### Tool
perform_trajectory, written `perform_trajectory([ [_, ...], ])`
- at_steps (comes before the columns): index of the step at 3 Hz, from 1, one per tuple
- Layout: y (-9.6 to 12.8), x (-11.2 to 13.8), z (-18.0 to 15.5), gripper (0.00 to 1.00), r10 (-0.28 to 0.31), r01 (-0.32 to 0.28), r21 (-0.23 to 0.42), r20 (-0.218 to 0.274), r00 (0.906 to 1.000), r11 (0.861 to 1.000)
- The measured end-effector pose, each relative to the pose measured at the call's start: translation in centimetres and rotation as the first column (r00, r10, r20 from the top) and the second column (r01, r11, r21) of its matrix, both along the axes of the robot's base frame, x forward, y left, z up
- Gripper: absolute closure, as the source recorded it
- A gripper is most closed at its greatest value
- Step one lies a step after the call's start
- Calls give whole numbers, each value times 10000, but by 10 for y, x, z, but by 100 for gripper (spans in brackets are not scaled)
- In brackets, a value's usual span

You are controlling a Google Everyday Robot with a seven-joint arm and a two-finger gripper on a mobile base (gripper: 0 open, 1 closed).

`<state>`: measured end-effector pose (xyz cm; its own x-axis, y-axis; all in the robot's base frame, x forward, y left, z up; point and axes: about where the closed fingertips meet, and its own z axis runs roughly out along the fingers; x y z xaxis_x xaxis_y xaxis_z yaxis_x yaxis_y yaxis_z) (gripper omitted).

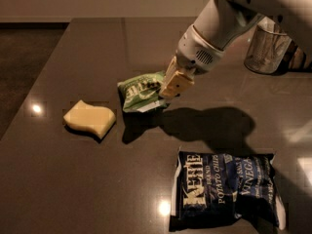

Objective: Move green jalapeno chip bag near sponge

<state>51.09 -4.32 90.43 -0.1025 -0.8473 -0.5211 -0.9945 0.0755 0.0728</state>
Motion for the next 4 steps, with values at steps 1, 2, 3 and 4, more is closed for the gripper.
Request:
perform_trajectory([
  [1,28,-15,6,100,973,-961,618,-153,9951,9934],
  [2,51,-20,8,82,1477,-1472,820,-3,9890,9857],
  [3,70,-19,10,59,1651,-1663,929,207,9861,9817],
  [4,70,-19,9,36,1651,-1663,932,208,9861,9817],
])
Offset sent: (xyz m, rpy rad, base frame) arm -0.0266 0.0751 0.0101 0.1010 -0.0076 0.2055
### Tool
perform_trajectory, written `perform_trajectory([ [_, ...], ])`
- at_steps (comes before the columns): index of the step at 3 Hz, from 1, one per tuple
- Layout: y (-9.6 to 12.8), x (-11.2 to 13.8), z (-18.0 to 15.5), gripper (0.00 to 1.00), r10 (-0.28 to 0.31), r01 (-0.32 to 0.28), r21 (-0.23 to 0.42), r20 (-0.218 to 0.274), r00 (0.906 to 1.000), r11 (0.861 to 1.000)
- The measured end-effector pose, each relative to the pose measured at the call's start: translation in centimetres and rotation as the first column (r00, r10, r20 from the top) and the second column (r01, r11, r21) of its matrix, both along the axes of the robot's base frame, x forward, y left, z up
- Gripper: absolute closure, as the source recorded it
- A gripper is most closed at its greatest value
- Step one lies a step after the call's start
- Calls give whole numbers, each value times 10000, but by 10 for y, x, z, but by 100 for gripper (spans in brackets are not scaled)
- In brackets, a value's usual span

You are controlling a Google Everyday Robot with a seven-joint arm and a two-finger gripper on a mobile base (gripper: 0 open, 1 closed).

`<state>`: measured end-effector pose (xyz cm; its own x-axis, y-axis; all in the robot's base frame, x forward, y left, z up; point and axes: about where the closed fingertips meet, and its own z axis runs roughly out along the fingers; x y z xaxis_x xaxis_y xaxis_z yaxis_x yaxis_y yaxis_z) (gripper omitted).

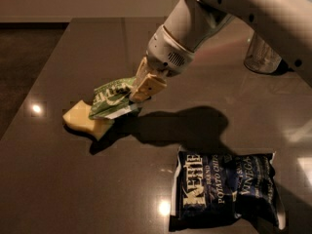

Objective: Move green jalapeno chip bag near sponge

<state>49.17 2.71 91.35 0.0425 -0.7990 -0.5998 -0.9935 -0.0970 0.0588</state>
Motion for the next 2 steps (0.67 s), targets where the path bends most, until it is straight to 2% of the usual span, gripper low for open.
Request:
perform_trajectory([
  [1,2,0,0,12,15,-15,10,12,10000,10000],
  [2,3,0,-1,0,30,-30,17,20,10000,10000],
])
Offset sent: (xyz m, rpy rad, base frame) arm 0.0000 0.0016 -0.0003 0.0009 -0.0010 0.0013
